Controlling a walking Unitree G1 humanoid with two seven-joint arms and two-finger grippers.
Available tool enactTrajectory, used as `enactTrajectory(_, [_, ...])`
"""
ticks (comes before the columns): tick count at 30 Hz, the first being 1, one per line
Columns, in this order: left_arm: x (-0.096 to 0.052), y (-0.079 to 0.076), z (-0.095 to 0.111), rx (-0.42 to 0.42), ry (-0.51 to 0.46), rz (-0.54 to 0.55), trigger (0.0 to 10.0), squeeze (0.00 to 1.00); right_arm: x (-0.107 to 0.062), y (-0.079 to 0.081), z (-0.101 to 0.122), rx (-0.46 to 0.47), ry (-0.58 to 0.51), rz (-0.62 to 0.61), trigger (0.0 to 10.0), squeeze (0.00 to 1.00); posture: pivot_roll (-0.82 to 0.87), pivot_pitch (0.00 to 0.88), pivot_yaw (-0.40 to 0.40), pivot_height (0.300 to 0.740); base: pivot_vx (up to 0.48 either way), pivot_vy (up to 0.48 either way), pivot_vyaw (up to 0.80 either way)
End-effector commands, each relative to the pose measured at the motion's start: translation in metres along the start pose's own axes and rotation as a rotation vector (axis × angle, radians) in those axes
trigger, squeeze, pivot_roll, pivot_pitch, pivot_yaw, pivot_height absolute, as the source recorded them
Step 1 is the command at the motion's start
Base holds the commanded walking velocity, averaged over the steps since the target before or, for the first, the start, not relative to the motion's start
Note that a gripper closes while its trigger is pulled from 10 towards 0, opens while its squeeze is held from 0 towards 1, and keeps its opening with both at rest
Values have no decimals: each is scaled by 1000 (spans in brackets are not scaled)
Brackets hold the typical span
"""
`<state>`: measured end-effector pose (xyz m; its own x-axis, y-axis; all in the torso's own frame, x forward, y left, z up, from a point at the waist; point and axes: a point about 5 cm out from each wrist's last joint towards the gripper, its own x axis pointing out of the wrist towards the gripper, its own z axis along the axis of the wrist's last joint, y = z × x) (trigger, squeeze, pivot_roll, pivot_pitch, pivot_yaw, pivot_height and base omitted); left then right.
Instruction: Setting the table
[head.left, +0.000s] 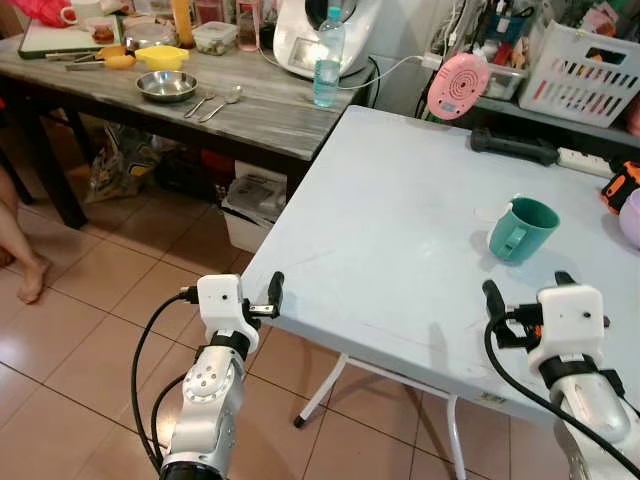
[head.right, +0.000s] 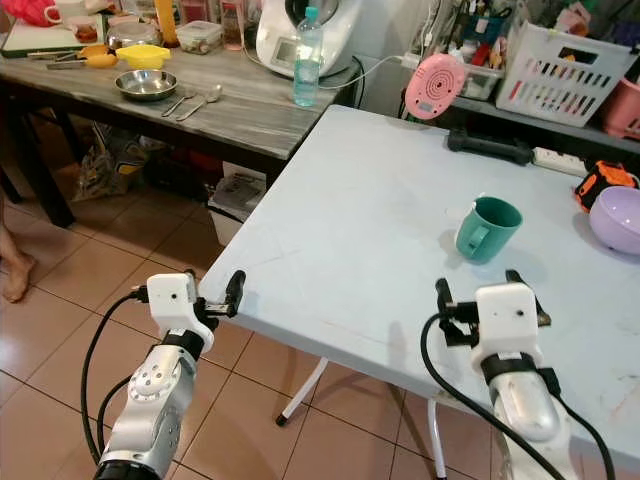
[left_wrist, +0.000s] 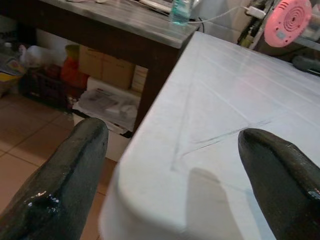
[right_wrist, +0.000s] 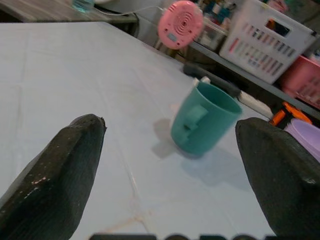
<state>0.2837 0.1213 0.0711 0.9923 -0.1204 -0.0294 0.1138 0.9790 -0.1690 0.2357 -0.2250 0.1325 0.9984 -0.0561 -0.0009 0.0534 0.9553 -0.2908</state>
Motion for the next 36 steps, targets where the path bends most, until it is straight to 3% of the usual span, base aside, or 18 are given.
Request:
enactTrajectory(1, [-2,-7,2,-20,-22,19,10000,0,9,0,-2,9,23,16,10000,0,-233,0,-154,740,0,0,0])
enactTrajectory(14, [2,-4,11,10,-47,22,10000,0,13,11,-6,57,31,15,10000,0,-193,0,-137,740,0,0,0])
enactTrajectory(21, [3,1,12,42,-41,25,10000,0,23,20,-6,82,15,4,10000,0,-168,0,-104,740,0,0,0])
enactTrajectory(36, [12,-3,13,78,-14,-44,10000,0,12,22,-18,122,37,-94,10000,0,-196,0,-15,740,0,0,0])
